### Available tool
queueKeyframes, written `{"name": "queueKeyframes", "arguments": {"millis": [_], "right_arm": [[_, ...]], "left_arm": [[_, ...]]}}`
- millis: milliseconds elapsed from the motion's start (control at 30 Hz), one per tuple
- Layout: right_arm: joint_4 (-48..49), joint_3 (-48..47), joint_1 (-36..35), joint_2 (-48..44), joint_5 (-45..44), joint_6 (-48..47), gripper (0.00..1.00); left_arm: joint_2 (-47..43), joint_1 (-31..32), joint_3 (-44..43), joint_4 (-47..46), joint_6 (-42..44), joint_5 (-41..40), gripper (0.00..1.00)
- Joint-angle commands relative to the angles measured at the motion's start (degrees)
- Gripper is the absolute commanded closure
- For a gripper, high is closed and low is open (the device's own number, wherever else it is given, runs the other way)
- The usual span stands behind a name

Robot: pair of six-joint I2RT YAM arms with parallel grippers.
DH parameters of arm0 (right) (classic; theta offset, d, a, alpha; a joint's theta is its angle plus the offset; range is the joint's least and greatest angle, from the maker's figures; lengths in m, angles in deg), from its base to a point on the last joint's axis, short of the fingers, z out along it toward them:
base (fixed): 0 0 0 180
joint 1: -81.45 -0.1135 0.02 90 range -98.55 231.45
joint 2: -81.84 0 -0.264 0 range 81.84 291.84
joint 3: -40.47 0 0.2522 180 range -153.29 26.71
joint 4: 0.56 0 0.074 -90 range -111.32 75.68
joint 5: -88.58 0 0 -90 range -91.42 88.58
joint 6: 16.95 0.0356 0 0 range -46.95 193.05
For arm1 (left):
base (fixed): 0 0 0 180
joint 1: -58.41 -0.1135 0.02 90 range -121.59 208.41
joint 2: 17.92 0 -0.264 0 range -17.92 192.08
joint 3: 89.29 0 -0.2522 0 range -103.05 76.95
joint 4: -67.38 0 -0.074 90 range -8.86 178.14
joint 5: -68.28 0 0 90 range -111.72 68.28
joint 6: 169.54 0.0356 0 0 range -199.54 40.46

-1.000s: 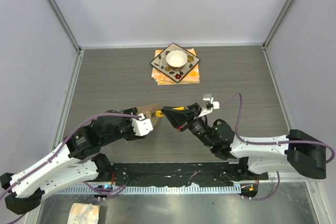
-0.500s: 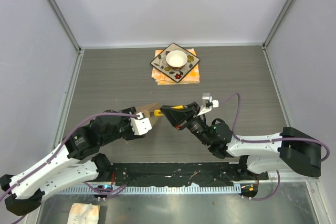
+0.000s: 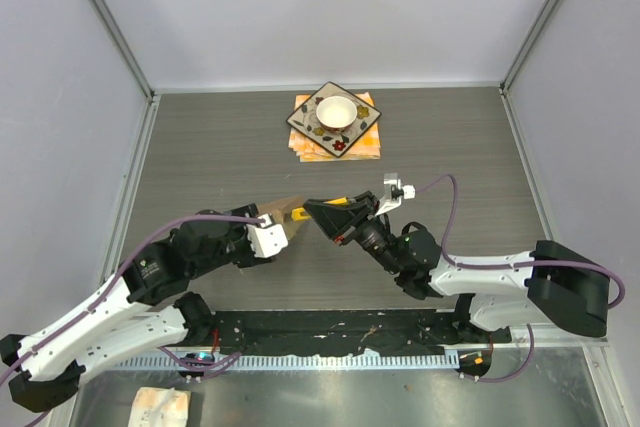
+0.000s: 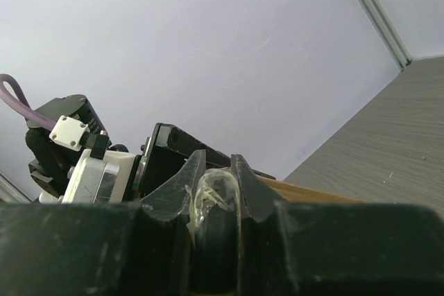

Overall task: Unpack the express box
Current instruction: Cut the express box at the center of the board.

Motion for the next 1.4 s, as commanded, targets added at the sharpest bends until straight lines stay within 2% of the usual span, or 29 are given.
{"name": "queueKeyframes", "arguments": {"millis": [0, 100, 300, 600, 933, 1167, 1367], "right_arm": [[-6.2, -1.3, -0.5, 0.3, 4.7, 4.6, 0.99], [-14.4, -0.2, -2.0, -1.8, 3.9, 5.2, 0.99], [-24.5, 2.5, -7.0, -5.8, 0.0, 5.5, 0.99], [-29.9, 2.4, -11.4, -5.8, -3.0, 8.7, 0.99], [-30.6, 6.8, -16.7, -7.5, -7.9, 12.9, 0.99], [-25.7, 9.1, -20.0, -4.7, -10.8, 15.2, 0.99], [-21.9, 10.3, -22.1, -3.2, -13.7, 16.1, 0.99]], "left_arm": [[0.1, -0.1, -0.5, -1.8, -3.6, 5.3, 0.73], [0.0, -0.4, -0.5, -2.3, -3.6, 5.1, 0.73], [0.4, -1.0, -0.5, -3.1, -3.9, 5.1, 0.73], [1.3, -1.6, -1.0, -4.2, -4.0, 4.0, 0.72], [1.4, -2.2, -0.4, -5.0, -4.3, 3.4, 0.72], [2.7, -2.3, 0.1, -7.4, -4.6, 0.7, 0.72], [4.0, -2.9, 1.2, -9.4, -5.1, -4.8, 0.73]]}}
